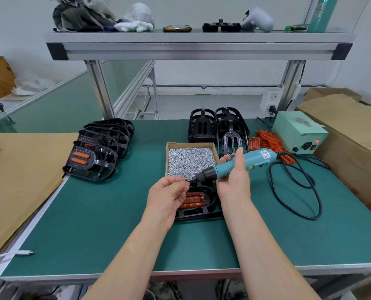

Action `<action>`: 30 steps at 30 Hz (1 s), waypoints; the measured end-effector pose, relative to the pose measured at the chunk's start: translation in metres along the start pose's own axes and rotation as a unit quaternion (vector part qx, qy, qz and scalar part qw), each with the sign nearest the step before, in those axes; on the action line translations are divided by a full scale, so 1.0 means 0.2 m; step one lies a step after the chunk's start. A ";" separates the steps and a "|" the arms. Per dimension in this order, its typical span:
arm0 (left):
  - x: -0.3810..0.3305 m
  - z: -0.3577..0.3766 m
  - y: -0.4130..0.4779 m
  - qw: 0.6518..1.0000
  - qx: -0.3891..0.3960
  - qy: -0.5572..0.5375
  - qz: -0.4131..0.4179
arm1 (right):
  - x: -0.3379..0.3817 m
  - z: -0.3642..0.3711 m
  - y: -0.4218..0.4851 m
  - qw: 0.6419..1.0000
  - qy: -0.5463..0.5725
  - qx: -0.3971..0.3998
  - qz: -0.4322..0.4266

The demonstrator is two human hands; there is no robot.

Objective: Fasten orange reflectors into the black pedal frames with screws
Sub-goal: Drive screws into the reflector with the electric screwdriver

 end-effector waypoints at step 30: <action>-0.26 0.15 -0.24 0.757 0.008 0.421 0.500 | 0.00 -0.04 -0.05 0.997 -0.035 -0.074 0.016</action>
Point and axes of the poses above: each hand's wrist, its own y-axis towards the middle knuckle, its own z-axis out of the palm, x = y × z, the point moved 9 cm from there along y, towards the middle knuckle, and after that the axes turned 4 degrees about -x, right-handed, at the moved point
